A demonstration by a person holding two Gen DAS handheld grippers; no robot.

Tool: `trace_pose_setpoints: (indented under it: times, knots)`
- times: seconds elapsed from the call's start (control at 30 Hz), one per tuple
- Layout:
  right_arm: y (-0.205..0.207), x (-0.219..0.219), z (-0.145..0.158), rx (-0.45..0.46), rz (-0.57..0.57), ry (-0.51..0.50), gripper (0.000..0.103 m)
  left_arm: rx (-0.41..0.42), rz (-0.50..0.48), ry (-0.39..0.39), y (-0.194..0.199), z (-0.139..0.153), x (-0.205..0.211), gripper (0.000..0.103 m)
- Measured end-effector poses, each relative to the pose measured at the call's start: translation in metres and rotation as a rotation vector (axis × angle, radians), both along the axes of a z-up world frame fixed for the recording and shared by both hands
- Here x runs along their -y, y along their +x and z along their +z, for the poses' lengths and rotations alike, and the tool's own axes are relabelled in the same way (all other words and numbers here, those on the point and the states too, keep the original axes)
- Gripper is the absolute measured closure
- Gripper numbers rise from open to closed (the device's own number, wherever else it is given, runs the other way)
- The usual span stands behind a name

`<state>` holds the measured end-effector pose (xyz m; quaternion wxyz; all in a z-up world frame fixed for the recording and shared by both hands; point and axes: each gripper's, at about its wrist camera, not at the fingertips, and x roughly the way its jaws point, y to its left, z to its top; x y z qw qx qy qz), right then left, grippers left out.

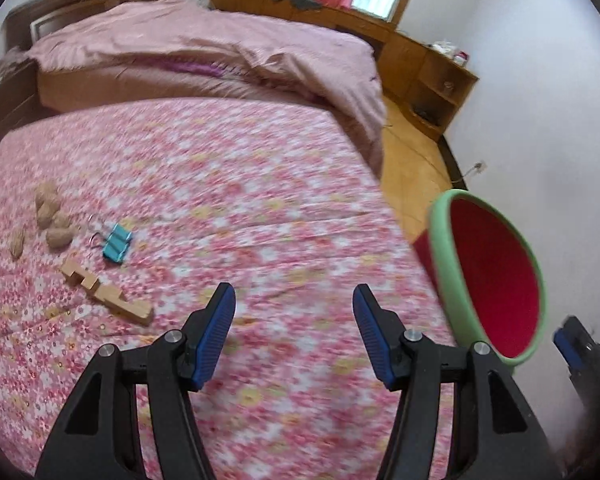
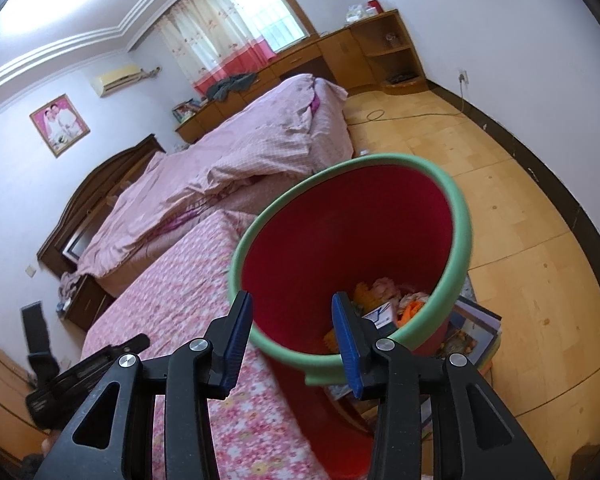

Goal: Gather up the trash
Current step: 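Grasp the wooden puzzle piece with the left tool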

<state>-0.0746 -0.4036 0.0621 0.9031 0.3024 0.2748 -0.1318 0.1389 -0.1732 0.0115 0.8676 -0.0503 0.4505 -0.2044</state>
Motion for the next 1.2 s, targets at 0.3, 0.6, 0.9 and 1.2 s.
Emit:
trace_pose_setpoints:
  times: [0.3,0.6,0.9,1.2]
  knots:
    - [0.013,-0.02,-0.006,-0.021,0.054,0.009,0.061,-0.055,0.083,0.0,0.007,-0.015,-0.038,0.042]
    - [0.018,-0.033,-0.01,-0.037,0.084,0.025,0.061,-0.073,0.154,0.002,0.001,-0.015,-0.093,0.042]
    - [0.027,-0.055,-0.014,-0.05,0.141,0.04,0.061,-0.045,0.201,0.043,-0.001,-0.006,-0.132,0.042]
    - [0.029,-0.068,-0.013,-0.074,0.153,0.018,0.061,-0.018,0.129,0.179,0.04,-0.019,-0.107,0.056]
